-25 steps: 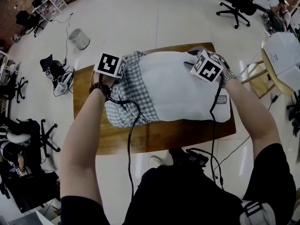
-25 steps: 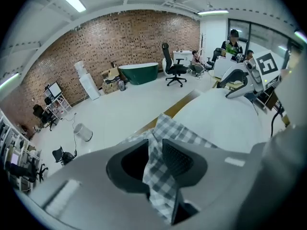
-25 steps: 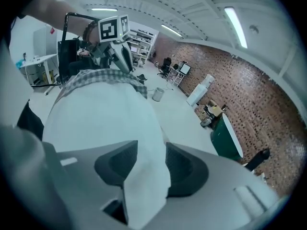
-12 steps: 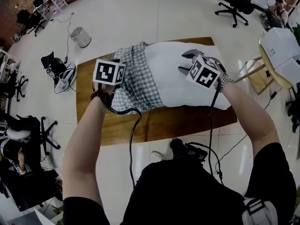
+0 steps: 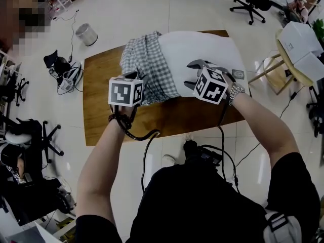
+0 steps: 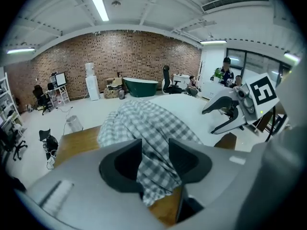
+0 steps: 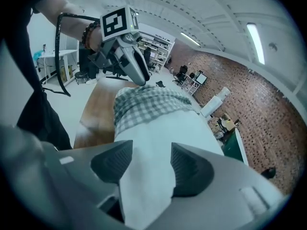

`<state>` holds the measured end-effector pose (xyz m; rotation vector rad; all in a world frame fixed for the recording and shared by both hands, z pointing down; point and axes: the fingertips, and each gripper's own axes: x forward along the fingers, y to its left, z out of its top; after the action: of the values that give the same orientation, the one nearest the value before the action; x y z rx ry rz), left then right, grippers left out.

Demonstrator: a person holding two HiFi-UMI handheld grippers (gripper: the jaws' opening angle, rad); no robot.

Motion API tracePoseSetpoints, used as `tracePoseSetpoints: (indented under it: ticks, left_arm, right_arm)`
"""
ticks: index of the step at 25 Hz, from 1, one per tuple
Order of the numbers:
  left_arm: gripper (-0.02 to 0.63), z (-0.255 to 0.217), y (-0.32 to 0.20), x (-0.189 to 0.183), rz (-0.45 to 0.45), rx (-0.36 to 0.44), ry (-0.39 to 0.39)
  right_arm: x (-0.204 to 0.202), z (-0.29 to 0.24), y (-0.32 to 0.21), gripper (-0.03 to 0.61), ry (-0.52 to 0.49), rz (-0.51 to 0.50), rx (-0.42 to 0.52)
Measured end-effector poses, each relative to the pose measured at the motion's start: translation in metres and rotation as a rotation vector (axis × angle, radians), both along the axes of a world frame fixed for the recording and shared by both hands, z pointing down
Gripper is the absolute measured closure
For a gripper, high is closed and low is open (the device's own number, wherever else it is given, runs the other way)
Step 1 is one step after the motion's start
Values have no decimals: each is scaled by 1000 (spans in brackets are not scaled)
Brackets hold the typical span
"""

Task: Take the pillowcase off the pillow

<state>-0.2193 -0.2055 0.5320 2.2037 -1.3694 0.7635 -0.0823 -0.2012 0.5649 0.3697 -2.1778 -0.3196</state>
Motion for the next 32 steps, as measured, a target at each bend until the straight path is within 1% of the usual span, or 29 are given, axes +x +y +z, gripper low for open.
tracePoseSetpoints:
  ticks: [4,9,12,13,16,23,27,30,32]
  left_arm:
    - [434,27,30,0,-42,-34,19]
    - [417,50,50,4,-61,-51,30]
    - [391,67,58,10,-90,-74,45]
    - [372,73,60,12,-102,-83,52]
    - [338,92,63,17,-139,-116,90]
    - [302,129,51,26,-257,-178,184]
    - [284,139,39,28,-320,-183,186]
    - [294,142,27,20,-355,-192,161]
    - [393,142,22,11,-361,-194,133]
  right_arm:
    - [-7,14,20,305,17,-12,15]
    - [-14,27,32,279,38,-20,61]
    - [-16,37,33,270,65,-28,100]
    - [-16,40,33,270,77,-33,116]
    - [-16,47,32,268,108,-46,157]
    - [-10,68,20,268,170,-61,225]
    - [-13,77,14,268,184,-67,246]
    - [-19,77,4,280,186,-60,260]
    - [-21,72,-4,369,190,-49,291]
